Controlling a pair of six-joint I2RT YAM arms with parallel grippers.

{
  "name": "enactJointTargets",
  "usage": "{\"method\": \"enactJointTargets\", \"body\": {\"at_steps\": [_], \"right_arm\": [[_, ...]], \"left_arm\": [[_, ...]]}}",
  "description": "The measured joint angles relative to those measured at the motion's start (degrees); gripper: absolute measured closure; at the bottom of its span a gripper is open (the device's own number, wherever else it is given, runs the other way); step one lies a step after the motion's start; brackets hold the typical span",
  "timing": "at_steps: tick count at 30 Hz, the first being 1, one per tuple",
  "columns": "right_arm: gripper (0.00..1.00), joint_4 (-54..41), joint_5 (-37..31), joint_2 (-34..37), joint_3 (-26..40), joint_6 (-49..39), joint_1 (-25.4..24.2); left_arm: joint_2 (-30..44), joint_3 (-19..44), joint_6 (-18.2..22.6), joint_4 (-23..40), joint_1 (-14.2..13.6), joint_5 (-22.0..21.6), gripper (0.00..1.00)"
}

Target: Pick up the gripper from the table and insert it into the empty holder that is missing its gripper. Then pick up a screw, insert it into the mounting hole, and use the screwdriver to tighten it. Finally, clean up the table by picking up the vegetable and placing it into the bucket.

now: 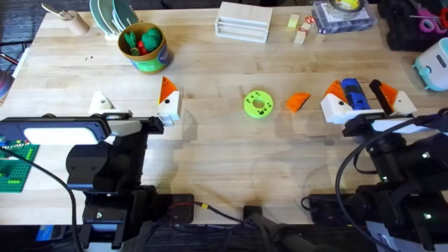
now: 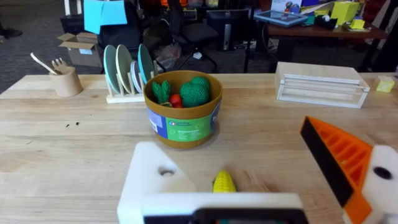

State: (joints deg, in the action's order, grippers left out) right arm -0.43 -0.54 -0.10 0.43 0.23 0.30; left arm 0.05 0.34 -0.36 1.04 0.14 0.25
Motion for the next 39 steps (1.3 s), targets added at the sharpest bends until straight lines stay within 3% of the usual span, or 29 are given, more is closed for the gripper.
{"method": "enactJointTargets", "body": {"at_steps": [17, 21, 25, 29, 34, 39], "right_arm": [[0.010, -0.90, -0.28, 0.00, 0.21, 2.83, 0.00], [0.010, -3.85, -0.28, 0.07, 1.78, 6.47, 0.00], [0.010, -8.77, -0.28, 2.46, 6.27, 7.06, 0.00], [0.010, -15.96, -0.28, 8.99, 15.56, 6.54, 0.00], [0.010, -27.88, -0.28, 22.35, 30.03, 4.46, 0.00], [0.010, -37.28, -0.28, 35.45, 43.68, 3.05, 0.00]], "left_arm": [[0.00, 0.01, 0.62, 0.18, 0.00, -1.20, 0.009], [0.07, 1.55, 0.63, 6.78, 0.00, -1.81, 0.009], [3.73, 9.93, 0.79, 17.60, 0.00, -3.62, 0.008], [12.33, 21.63, 0.85, 26.45, 0.00, -5.72, 0.008], [27.36, 34.58, 1.38, 35.82, 0.00, -6.58, 0.008], [40.51, 43.64, 2.00, 39.25, 0.00, -6.89, 0.008]]}}
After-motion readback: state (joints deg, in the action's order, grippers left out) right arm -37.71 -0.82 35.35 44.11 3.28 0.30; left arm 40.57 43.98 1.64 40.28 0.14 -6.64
